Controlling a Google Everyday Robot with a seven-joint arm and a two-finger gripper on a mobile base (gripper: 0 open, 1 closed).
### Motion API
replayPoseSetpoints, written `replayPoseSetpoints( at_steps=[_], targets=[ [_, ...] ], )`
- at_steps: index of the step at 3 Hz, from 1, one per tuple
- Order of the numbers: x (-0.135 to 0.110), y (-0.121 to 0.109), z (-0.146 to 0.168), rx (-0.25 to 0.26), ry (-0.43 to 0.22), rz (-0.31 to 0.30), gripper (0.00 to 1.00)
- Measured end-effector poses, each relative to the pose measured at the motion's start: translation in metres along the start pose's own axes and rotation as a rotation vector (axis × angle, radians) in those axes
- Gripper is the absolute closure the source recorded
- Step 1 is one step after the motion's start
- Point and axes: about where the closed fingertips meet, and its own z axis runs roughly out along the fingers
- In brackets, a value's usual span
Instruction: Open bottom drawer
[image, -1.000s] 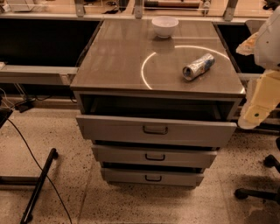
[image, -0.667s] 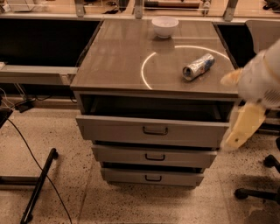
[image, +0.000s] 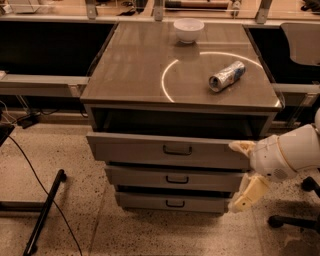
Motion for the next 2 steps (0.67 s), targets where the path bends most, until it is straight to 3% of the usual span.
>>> replayPoseSetpoints(
  at_steps=[1, 2],
  targets=[
    [0.002, 0.0, 0.022, 0.023, 0.022, -0.045, 0.0],
    [0.028, 0.016, 0.08, 0.026, -0.016, -0.094, 0.0]
  ],
)
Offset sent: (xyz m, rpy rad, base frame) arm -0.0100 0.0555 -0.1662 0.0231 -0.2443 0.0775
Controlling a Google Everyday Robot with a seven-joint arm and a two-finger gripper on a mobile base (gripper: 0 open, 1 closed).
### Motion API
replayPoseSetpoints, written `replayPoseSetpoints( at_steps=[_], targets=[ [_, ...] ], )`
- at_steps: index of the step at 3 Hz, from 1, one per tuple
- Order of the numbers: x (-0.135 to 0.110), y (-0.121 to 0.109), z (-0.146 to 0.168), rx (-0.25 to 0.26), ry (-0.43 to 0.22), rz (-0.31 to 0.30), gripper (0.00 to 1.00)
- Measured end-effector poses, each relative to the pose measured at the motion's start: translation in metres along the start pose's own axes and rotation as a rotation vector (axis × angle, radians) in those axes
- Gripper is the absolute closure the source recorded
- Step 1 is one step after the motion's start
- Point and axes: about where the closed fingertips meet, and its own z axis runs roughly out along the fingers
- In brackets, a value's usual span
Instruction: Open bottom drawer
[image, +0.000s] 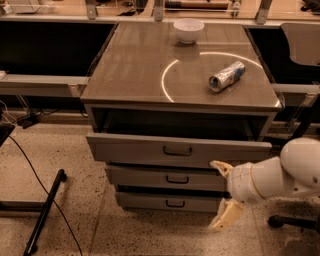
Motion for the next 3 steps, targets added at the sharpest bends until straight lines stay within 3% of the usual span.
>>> replayPoseSetpoints(
  at_steps=[1, 2, 3],
  targets=[
    [0.017, 0.002, 0.033, 0.022, -0.089, -0.08, 0.0],
    [0.021, 0.004, 0.04, 0.013, -0.102, -0.122, 0.0],
    [0.033, -0.006, 0.075, 0.023, -0.102, -0.118, 0.0]
  ],
)
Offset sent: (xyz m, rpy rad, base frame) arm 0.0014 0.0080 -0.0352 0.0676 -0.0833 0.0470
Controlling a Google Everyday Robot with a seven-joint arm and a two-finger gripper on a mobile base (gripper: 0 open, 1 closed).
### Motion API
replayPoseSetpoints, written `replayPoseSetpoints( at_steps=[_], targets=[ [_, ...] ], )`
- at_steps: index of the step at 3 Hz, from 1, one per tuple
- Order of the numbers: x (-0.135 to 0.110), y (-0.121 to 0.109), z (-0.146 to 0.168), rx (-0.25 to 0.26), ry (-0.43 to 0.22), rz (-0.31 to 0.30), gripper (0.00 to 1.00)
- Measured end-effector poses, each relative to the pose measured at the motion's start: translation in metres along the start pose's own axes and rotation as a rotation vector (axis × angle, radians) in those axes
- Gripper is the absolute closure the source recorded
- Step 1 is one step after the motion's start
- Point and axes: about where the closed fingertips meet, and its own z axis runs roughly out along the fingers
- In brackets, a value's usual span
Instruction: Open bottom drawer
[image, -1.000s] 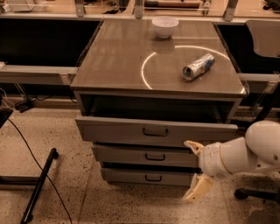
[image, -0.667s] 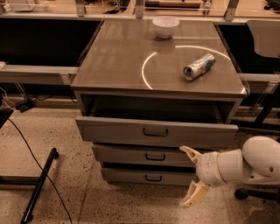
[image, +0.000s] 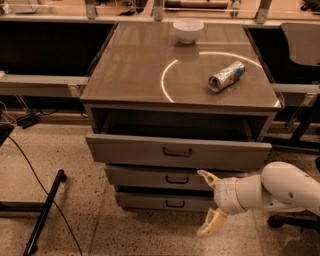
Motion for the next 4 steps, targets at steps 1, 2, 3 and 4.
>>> replayPoseSetpoints(
  at_steps=[1, 2, 3, 4],
  targets=[
    [0.03, -0.015, 0.038, 0.06, -0.054, -0.056, 0.0],
    [0.063, -0.014, 0.066, 0.06, -0.037, -0.165, 0.0],
    [0.091, -0.013, 0.082, 0.011, -0.003, -0.214, 0.0],
    [0.095, -0.012, 0.083, 0.002, 0.002, -0.217, 0.0]
  ],
)
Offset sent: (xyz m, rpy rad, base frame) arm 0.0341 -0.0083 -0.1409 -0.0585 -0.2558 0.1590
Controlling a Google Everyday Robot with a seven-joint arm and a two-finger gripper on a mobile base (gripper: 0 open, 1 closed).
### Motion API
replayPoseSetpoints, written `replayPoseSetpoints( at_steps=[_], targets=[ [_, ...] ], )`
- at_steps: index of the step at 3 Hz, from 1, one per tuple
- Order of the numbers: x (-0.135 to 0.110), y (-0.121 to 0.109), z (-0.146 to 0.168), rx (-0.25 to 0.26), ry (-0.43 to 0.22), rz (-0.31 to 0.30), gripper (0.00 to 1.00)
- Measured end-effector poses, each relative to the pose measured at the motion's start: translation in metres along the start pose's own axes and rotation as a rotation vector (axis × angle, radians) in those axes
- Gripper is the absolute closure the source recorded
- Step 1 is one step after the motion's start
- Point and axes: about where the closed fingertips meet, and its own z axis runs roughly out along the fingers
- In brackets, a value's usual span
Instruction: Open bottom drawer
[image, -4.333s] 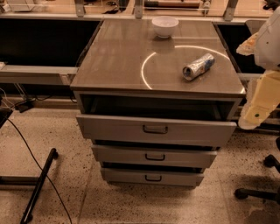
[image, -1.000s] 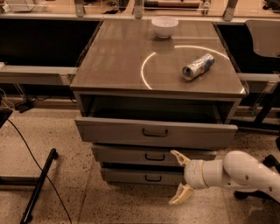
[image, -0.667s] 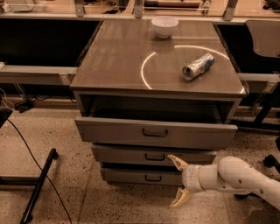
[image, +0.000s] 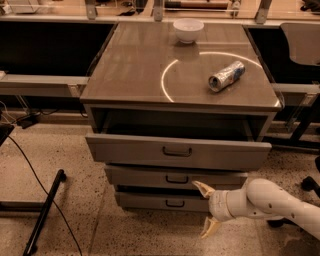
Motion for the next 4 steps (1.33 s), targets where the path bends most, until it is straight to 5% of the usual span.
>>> replayPoseSetpoints(
  at_steps=[1, 3, 4],
  targets=[
    [0.02, -0.001, 0.018, 0.0, -0.008, 0.052, 0.0],
    [0.116, 0.029, 0.112, -0.046, 0.11, -0.008, 0.0],
    [0.116, 0.029, 0.112, -0.046, 0.11, -0.008, 0.0]
  ],
)
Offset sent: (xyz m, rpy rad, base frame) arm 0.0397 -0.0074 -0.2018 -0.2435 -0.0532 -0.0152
